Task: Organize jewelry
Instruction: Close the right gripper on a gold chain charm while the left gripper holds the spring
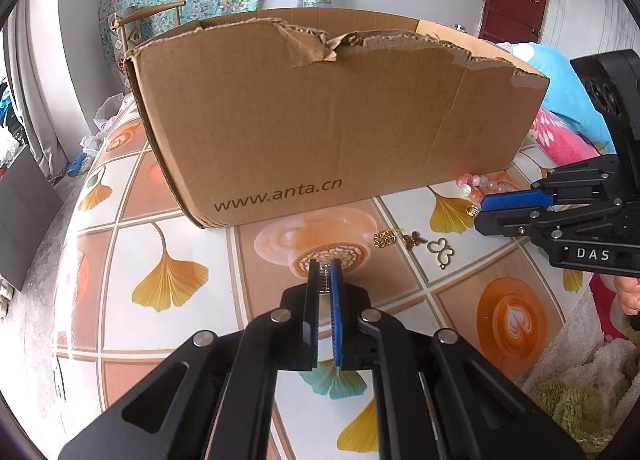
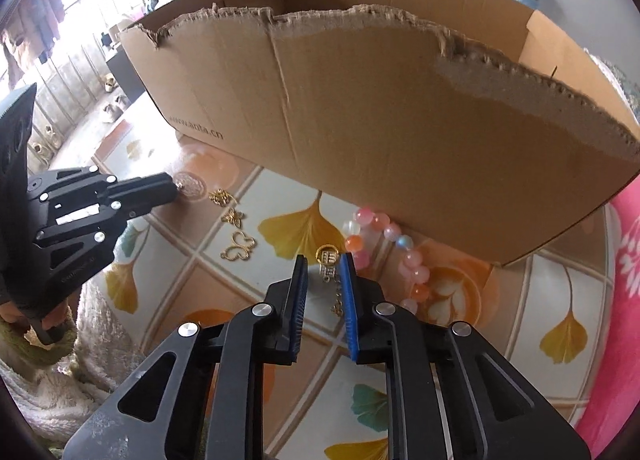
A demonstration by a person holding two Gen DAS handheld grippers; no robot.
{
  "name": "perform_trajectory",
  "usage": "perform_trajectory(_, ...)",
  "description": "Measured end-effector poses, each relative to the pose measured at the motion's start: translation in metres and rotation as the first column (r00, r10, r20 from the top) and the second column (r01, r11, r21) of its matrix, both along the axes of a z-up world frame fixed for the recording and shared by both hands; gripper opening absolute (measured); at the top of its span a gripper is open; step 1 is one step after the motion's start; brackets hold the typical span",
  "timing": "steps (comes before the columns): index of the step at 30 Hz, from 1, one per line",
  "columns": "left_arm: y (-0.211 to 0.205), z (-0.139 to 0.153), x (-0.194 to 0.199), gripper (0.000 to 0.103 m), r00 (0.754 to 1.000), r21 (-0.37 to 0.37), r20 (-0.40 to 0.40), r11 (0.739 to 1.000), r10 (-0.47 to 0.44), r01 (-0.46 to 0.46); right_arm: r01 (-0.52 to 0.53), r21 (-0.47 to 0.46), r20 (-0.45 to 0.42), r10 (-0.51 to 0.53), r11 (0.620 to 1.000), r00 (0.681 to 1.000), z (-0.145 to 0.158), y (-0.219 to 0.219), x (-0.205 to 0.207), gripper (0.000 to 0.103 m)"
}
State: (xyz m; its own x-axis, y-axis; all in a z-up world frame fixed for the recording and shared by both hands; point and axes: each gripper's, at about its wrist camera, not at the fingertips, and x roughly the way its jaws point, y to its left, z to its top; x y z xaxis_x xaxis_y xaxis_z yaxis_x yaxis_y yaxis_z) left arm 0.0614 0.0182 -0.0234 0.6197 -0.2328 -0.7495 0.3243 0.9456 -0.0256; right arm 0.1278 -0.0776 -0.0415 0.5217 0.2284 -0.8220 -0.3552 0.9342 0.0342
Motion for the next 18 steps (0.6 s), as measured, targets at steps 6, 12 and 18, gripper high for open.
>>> perform_trajectory(6, 0.000, 0.000, 0.000, 0.005, 1.000, 0.002, 0.001, 1.000, -0.002, 0.002, -0.025, -0.037, 0.000, 0.025, 0.999, 1.000, -0.001, 0.007, -0.002, 0.005)
perform_trajectory(12, 0.000, 0.000, 0.000, 0.005, 1.000, 0.002, 0.003, 1.000, -0.003, 0.003, 0.024, 0.242, -0.102, 0.000, 0.970, 0.995, 0.009, -0.021, 0.004, 0.005)
perform_trajectory(18, 0.000, -0.001, 0.000, 0.005, 1.000, 0.004, 0.005, 1.000, -0.003, 0.003, 0.033, 0.368, -0.096, 0.002, 0.929, 0.995, 0.022, -0.037, 0.004, 0.005)
